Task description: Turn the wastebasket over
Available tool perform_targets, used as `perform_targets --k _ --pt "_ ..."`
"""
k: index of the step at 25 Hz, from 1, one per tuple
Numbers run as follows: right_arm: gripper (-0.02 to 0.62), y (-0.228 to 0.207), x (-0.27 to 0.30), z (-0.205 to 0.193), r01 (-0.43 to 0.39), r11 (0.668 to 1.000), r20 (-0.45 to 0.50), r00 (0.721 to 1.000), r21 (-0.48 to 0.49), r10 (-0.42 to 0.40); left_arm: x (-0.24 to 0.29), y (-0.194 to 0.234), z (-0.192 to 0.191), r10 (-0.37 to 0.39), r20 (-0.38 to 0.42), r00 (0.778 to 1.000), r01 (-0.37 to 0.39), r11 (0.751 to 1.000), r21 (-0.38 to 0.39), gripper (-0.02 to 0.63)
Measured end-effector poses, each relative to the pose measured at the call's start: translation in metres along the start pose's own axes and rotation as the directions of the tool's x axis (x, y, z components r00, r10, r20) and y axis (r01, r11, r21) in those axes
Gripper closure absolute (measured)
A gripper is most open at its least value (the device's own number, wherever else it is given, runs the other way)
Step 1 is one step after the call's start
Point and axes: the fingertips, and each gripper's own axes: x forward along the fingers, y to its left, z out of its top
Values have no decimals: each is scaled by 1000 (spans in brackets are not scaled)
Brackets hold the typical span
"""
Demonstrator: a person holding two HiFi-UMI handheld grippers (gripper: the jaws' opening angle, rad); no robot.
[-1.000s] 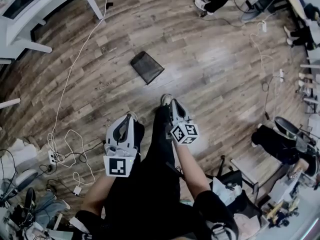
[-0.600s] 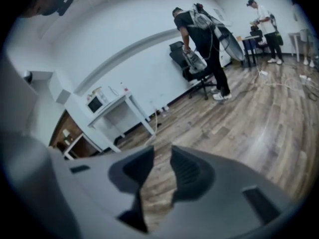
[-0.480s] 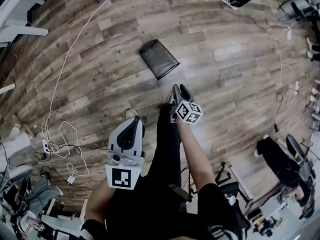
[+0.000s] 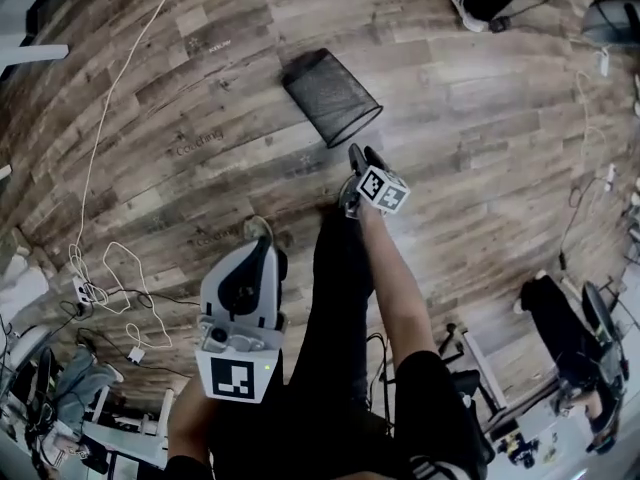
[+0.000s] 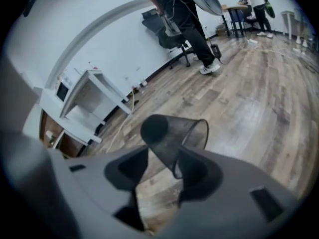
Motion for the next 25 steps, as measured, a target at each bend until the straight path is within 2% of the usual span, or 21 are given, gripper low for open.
perform_targets --k 5,8,9,11,14,19,25 --pt "385 -36 66 -16 32 999 -48 998 40 -30 14 23 -36 33 -16 999 -33 999 -4 572" --pt "388 -45 87 -23 46 999 -91 995 17 -45 12 32 -51 54 -34 998 -54 998 -16 572" --pt "404 -46 91 -24 58 998 -98 994 0 -58 11 35 -54 58 -40 998 -59 998 -16 572" --pt "520 -49 94 -19 89 996 -85 992 -20 -90 11 38 -59 64 -50 997 -65 998 -19 572" --pt "527 -50 92 -14 81 997 -70 994 8 -81 8 39 -62 75 -61 995 -78 996 -34 572" --pt "534 -35 85 0 46 999 -50 998 -26 -47 7 38 -58 78 -71 994 -82 995 -49 572" --pt "540 9 81 24 9 986 -48 999 -169 -17 -7 51 -54 113 -91 989 -120 990 -79 572"
